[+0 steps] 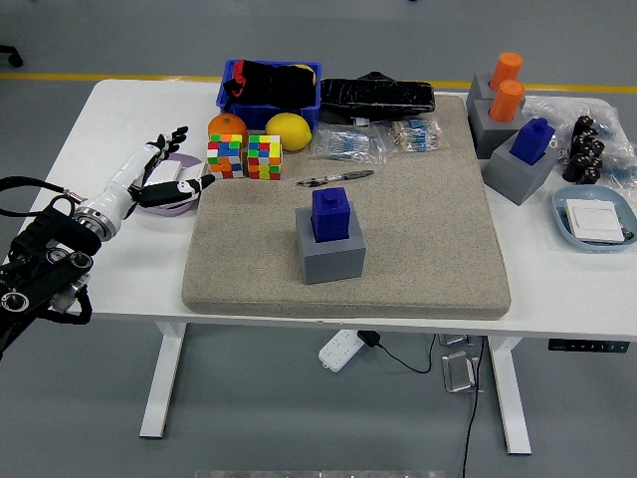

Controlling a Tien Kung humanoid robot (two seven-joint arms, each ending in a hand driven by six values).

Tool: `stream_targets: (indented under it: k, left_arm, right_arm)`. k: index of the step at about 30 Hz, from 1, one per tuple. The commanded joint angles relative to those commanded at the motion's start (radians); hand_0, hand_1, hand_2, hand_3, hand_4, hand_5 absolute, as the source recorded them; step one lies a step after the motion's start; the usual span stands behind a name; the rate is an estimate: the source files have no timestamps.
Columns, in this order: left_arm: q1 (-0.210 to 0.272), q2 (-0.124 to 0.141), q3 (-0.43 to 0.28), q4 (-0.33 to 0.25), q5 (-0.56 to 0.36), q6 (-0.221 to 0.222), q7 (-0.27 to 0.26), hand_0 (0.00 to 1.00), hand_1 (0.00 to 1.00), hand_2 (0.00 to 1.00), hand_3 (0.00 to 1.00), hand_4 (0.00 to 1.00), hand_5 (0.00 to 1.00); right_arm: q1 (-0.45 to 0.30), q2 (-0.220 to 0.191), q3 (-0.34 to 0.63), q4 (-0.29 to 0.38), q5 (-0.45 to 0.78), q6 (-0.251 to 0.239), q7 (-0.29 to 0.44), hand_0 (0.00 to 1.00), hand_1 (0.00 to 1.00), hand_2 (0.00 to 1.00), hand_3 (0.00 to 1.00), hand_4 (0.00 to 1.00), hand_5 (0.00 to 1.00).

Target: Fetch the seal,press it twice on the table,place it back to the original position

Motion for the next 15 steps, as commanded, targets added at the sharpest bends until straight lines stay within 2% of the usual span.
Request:
stream_targets:
  k: [10, 11, 15]
  left_arm:
    - [0.017, 0.014, 0.013, -0.104, 0.028, -0.019, 0.023, 0.998, 0.998, 0.991, 0.998, 0.874, 0.335]
    - [0.019, 0.014, 0.016, -0.113, 0.03, -0.019, 0.024, 0.998, 0.998, 0.982, 0.998, 0.908, 0.327]
    - [0.028, 0.004, 0.024, -0.137, 0.037, -0.022, 0.027, 0.998, 0.998, 0.982, 0.998, 0.908, 0.327]
  right_arm:
    - [0.001, -0.001, -0.008, 0.001, 0.001, 0.0, 0.001, 0.802, 0.712, 0.708, 0.665, 0.767, 0.559]
    - [0.001, -0.001, -0.01, 0.001, 0.001, 0.0, 0.001, 0.803, 0.712, 0.708, 0.665, 0.767, 0.559]
    - [0.002, -0.001, -0.017, 0.001, 0.003, 0.001, 0.001, 0.803, 0.712, 0.708, 0.665, 0.767, 0.559]
